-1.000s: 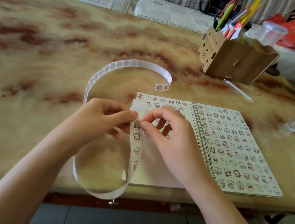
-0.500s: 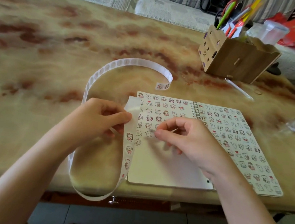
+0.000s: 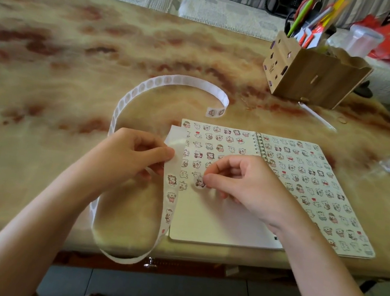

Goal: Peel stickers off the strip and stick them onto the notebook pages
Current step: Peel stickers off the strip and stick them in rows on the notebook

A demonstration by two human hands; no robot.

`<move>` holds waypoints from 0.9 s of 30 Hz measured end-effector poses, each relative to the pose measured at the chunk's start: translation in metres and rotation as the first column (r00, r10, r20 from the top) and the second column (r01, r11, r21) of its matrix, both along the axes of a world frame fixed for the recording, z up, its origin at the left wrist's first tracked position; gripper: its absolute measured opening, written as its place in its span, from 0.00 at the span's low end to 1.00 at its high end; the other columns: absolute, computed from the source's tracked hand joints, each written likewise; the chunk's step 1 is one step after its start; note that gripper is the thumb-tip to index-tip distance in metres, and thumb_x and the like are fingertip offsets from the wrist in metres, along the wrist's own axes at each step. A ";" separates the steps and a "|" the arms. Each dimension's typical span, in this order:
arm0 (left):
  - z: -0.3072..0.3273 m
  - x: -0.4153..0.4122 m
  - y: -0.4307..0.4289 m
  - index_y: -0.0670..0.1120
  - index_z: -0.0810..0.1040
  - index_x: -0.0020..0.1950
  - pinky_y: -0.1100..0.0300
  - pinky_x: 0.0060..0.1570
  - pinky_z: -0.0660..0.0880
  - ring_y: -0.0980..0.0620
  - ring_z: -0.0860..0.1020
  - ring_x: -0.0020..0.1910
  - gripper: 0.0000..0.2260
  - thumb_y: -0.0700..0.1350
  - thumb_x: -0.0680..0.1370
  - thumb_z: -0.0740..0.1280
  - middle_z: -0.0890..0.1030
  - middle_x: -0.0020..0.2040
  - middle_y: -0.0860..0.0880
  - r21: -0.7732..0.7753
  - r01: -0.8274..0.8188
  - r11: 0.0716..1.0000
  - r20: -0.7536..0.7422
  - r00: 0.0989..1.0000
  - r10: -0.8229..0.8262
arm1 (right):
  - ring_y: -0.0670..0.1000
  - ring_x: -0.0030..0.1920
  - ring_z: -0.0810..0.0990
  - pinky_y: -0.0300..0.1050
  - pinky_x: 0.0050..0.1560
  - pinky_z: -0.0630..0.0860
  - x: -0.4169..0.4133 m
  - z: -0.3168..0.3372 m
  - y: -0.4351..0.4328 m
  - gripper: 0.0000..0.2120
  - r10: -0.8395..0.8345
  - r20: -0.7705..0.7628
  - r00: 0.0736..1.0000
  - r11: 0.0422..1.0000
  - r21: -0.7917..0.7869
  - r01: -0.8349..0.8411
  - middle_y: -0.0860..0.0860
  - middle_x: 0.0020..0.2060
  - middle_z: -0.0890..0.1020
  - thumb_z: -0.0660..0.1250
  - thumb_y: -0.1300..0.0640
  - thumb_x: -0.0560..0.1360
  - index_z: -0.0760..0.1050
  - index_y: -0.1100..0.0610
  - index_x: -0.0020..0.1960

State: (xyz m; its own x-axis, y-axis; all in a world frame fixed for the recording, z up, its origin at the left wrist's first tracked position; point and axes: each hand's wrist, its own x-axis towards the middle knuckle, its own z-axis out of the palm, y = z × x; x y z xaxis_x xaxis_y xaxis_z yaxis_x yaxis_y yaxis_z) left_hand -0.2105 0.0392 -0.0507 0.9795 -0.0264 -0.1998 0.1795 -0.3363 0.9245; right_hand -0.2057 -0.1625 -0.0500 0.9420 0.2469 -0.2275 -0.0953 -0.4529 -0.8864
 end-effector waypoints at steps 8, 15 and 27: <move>-0.002 0.000 0.001 0.48 0.84 0.41 0.71 0.31 0.76 0.63 0.79 0.30 0.06 0.43 0.76 0.68 0.85 0.35 0.56 -0.002 -0.004 1.000 0.000 1.000 0.004 | 0.44 0.33 0.77 0.44 0.41 0.72 0.000 -0.004 0.005 0.01 -0.007 -0.003 1.000 0.999 -0.053 0.007 0.55 0.38 0.85 0.74 0.62 0.69 0.83 0.58 0.40; -0.005 0.002 0.002 0.48 0.84 0.41 0.70 0.33 0.76 0.63 0.78 0.29 0.06 0.44 0.76 0.68 0.84 0.34 0.55 -0.003 -0.006 1.000 -0.007 1.000 0.006 | 0.45 0.34 0.77 0.44 0.41 0.72 -0.001 -0.004 0.007 0.02 -0.023 0.016 1.000 0.997 -0.079 0.024 0.54 0.37 0.85 0.74 0.62 0.68 0.83 0.58 0.38; -0.003 0.001 0.000 0.49 0.84 0.42 0.68 0.35 0.77 0.60 0.79 0.31 0.06 0.45 0.76 0.68 0.85 0.37 0.53 -0.008 0.010 1.000 -0.007 1.000 -0.010 | 0.40 0.32 0.77 0.32 0.36 0.73 -0.002 -0.011 0.012 0.02 -0.035 0.122 0.992 0.986 -0.159 0.055 0.49 0.33 0.84 0.73 0.61 0.69 0.82 0.56 0.38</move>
State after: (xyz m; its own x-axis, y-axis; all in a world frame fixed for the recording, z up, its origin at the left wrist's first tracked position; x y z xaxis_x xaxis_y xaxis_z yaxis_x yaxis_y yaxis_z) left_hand -0.2098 0.0395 -0.0536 0.9777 -0.0375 -0.2066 0.1830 -0.3306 0.9259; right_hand -0.2081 -0.1508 -0.0615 0.9740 0.1729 -0.1467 -0.0172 -0.5889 -0.8081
